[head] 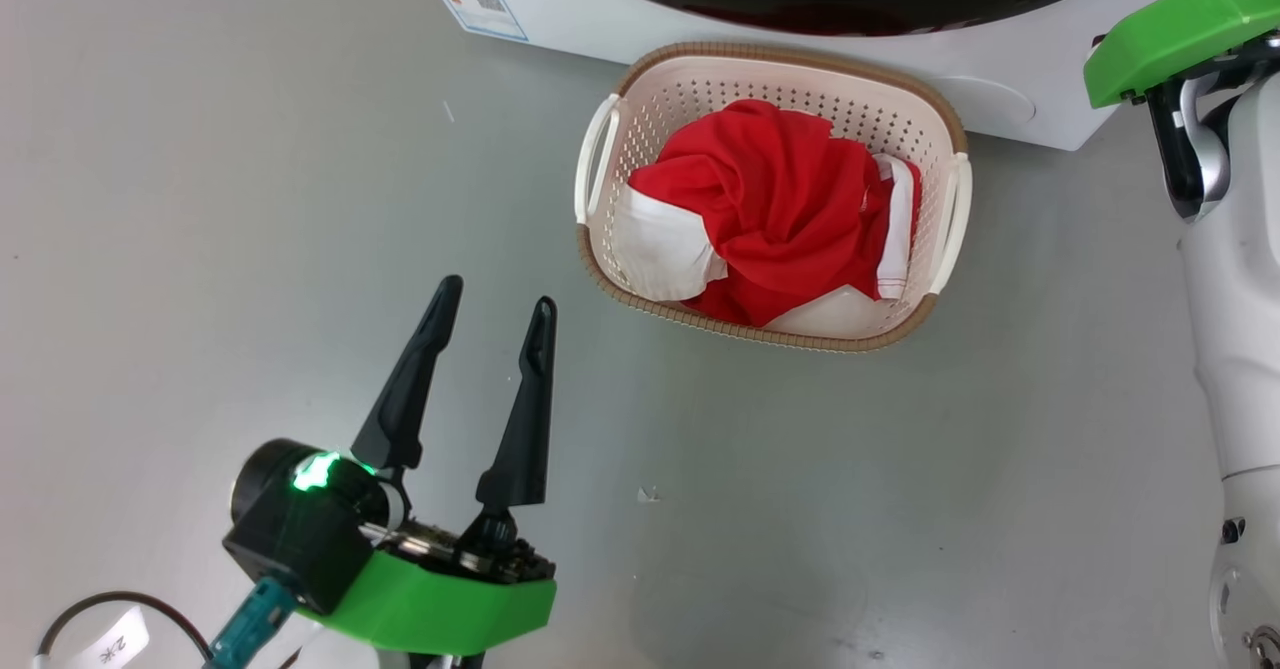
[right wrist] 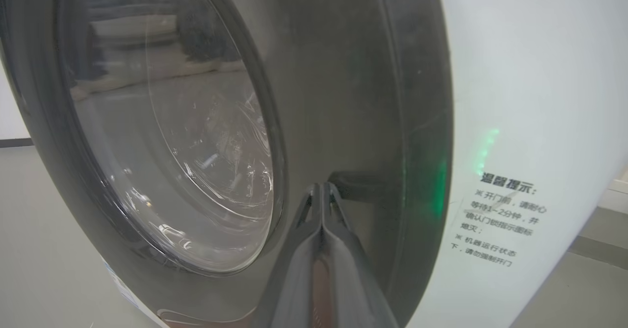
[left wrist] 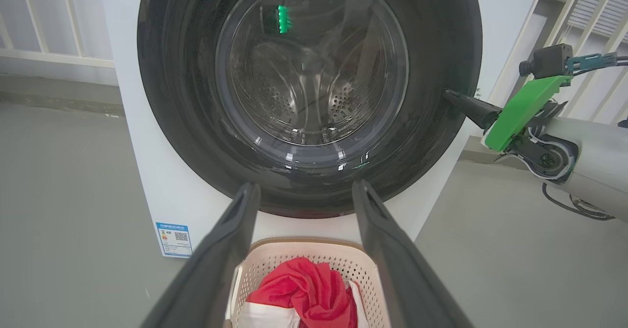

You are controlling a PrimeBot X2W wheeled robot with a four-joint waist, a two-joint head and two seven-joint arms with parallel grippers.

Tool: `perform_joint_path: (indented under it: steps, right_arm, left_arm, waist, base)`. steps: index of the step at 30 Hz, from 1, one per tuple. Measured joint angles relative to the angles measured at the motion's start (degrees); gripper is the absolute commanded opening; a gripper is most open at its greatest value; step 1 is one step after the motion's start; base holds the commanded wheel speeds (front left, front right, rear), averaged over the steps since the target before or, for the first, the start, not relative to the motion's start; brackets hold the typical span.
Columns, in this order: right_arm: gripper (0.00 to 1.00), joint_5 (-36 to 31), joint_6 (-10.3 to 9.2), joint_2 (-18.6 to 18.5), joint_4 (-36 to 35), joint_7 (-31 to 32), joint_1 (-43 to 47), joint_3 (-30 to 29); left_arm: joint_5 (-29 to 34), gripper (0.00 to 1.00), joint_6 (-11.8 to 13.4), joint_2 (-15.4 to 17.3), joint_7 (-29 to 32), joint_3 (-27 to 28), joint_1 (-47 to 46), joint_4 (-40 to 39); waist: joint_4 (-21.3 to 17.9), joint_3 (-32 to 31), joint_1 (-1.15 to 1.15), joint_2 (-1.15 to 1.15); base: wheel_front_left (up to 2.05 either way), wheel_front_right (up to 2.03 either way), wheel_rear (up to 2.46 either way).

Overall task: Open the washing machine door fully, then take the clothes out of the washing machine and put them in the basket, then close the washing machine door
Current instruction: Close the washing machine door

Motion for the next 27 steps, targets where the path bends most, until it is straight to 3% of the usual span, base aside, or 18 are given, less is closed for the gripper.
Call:
perform_joint_path:
  steps: [19, 20, 23, 24, 27]
  right_arm:
    - [0.00, -0.57, -0.01, 0.57, -0.58, 0.03, -0.48, -0.10]
    - [0.16, -0.30, -0.04, 0.73, -0.75, 0.03, -0.32, 0.07]
    - [0.82, 0.85, -0.10, 0.94, -2.31, 0.03, 1.29, 0.66]
    - [1.00, 1.20, -0.10, 1.03, -2.94, 0.03, 2.07, 0.99]
    - [1.00, 2.05, -0.10, 1.82, -5.21, 0.03, 5.06, 2.02]
  left_arm:
    - [-0.18, 1.00, 0.00, -0.01, 0.00, 0.18, -0.02, 0.88]
    - [-0.21, 1.00, 0.00, -0.01, 0.00, 0.32, -0.02, 0.90]
    - [-0.27, 1.00, 0.00, -0.01, 0.00, 0.71, -0.03, 0.99]
    - [-0.27, 1.00, 0.00, -0.01, 0.00, 0.77, -0.03, 1.08]
    - [-0.27, 1.00, 0.00, -0.01, 0.00, 1.04, -0.03, 1.23]
  waist:
    - [-1.26, -0.63, 0.00, 0.00]
    - [-1.46, -0.75, 0.00, 0.00]
    - [-2.12, -1.28, 0.00, 0.00]
    - [-2.36, -1.49, 0.00, 0.00]
    - [-3.17, -2.23, 0.00, 0.00]
  base:
    - [0.00, 0.00, 0.00]
    - [0.00, 0.00, 0.00]
    - [0.00, 0.00, 0.00]
    - [0.00, 0.00, 0.00]
    - [0.00, 0.00, 0.00]
